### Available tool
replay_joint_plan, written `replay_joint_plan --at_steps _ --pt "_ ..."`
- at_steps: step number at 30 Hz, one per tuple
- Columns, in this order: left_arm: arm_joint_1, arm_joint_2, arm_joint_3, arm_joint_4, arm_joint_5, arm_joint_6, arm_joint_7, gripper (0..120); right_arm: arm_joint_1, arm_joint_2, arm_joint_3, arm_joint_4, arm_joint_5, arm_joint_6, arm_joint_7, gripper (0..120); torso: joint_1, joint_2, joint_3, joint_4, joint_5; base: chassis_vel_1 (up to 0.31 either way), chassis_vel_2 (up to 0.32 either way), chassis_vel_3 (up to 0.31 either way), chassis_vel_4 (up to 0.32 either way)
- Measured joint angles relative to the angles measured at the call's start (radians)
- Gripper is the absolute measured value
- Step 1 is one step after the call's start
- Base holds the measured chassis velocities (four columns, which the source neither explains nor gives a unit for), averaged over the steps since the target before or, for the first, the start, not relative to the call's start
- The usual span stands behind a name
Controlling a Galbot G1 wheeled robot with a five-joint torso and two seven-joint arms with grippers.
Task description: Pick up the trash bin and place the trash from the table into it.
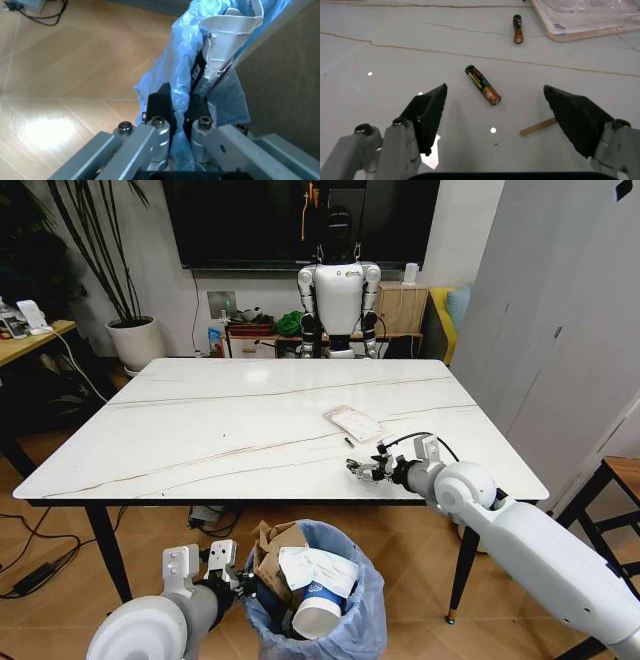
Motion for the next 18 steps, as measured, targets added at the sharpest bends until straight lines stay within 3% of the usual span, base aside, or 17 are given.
replay_joint_plan --at_steps 7,11,18 --pt "-0.003 -0.001 0.002 0.003 0.000 0.000 0.001 0 0.001 -0.002 -0.001 -0.008 -0.001 0.000 0.001 63 0.000 0.000 0.000 0.0000 0.0000 0.000 0.000 0.000 0.000" --pt "-0.010 -0.001 0.006 0.009 0.000 0.000 0.004 0 -0.004 -0.002 0.001 -0.007 -0.002 0.002 0.003 48 0.000 0.000 0.000 -0.0001 -0.0001 0.000 0.000 0.000 0.000" --pt "-0.014 -0.002 0.010 0.015 0.004 0.000 0.010 0 -0.002 -0.003 -0.006 -0.001 -0.001 0.003 0.017 36 0.000 0.000 0.000 0.0000 -0.0001 0.000 0.000 0.000 0.000"
